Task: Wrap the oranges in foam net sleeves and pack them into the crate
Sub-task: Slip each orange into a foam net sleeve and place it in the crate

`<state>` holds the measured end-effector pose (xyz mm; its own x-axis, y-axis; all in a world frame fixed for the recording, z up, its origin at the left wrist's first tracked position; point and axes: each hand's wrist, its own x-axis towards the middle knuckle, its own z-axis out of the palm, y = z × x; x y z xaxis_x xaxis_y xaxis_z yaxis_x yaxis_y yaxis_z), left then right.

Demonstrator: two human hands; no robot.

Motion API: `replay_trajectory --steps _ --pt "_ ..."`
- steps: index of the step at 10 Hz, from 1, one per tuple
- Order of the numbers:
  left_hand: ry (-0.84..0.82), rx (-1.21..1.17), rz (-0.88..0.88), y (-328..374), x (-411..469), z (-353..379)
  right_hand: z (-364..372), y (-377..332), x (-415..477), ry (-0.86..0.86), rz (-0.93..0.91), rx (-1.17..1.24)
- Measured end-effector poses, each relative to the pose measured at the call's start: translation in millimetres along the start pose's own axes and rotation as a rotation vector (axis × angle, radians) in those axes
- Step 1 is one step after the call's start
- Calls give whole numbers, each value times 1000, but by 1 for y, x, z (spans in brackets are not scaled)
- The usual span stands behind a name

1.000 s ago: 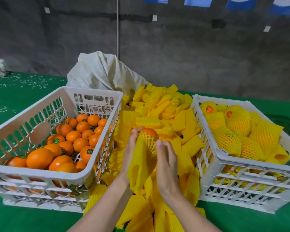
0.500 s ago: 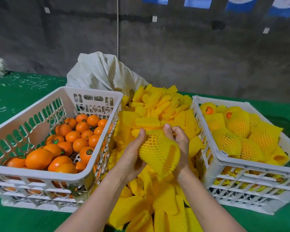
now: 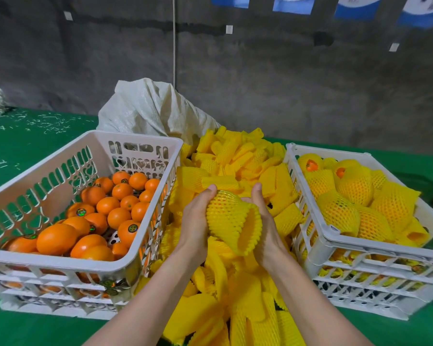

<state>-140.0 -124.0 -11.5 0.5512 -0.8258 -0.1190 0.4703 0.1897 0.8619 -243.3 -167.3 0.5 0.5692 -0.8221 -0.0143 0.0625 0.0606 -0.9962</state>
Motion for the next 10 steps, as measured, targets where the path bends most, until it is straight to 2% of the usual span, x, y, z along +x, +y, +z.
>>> replay_trajectory --steps 1,2,3,4,5,6,8,10 --pt "5 49 39 0 -1 0 2 -10 -13 34 54 -29" --pt "81 190 224 0 -2 -1 5 -6 -7 53 63 -90" --pt "140 394 425 3 -6 -1 12 -8 -10 68 -43 -103" --pt "178 467 454 7 -6 1 13 -6 -12 113 -49 41" --pt "198 499 437 6 -3 1 13 -5 -9 136 -49 126" --pt "155 414 362 5 -2 1 10 -5 -4 112 -82 117" --pt "45 161 40 10 5 2 5 -1 3 152 50 186" --pt "-32 74 -70 13 9 2 0 1 8 70 81 352"
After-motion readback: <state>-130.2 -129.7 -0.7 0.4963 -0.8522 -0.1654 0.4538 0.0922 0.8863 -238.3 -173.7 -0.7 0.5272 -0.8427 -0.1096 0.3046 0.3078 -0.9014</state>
